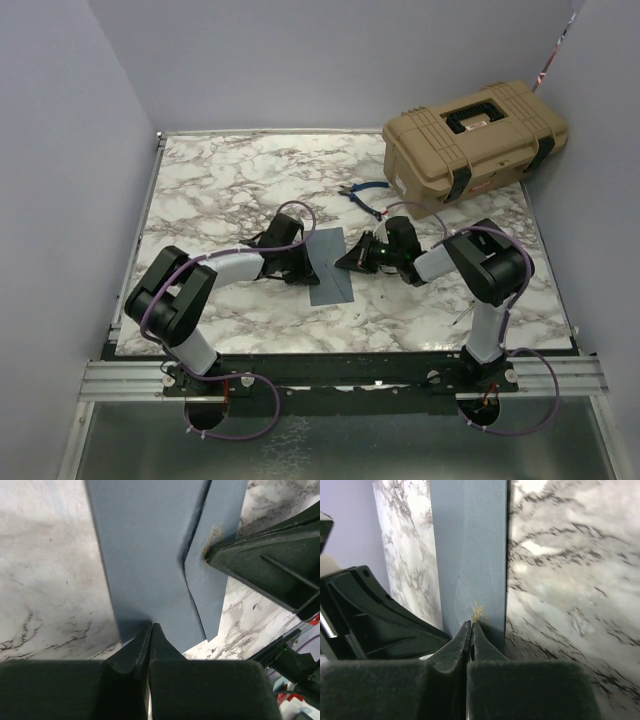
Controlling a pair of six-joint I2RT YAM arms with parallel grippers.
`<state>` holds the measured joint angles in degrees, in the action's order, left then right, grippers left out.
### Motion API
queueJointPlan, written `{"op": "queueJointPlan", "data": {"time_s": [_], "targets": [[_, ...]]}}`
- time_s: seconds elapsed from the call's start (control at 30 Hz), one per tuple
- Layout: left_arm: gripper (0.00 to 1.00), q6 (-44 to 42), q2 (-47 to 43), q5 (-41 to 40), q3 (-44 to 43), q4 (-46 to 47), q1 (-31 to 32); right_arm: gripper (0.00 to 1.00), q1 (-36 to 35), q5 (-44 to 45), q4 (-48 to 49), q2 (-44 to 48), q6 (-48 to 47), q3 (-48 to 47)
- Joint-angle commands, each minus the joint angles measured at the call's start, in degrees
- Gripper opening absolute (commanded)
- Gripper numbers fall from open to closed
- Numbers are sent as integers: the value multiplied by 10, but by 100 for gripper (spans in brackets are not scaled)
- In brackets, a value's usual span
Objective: Place the letter into the envelope and seal it
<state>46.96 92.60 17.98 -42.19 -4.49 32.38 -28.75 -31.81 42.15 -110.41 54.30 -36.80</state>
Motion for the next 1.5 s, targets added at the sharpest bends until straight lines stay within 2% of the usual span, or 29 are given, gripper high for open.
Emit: {"op": "queueJointPlan", "data": {"time_s": [0.0,0.13,0.3,0.6,0.7,0.97,1.17,1.47], "targets": [[0,-37,1,-18,-51,-36,1,0,-25,125,-172,-1,-88,-16],[0,-33,-11,-3,-92,2,-1,0,-47,205,-251,11,-133,-36],[0,-23,32,-18,-127,23,-7,0,-74,272,-291,44,-173,-39],[0,-50,124,-11,-191,29,-7,0,-103,298,-309,68,-264,-58],[0,-60,131,-38,-192,28,-9,0,-104,291,-292,78,-278,-44],[0,-91,174,-47,-172,13,-13,0,-106,281,-291,112,-313,-34],[0,-87,177,-46,-128,8,-13,0,-109,274,-327,140,-326,-62],[0,-49,144,-52,-64,9,-10,0,-120,283,-379,117,-309,-132]]}}
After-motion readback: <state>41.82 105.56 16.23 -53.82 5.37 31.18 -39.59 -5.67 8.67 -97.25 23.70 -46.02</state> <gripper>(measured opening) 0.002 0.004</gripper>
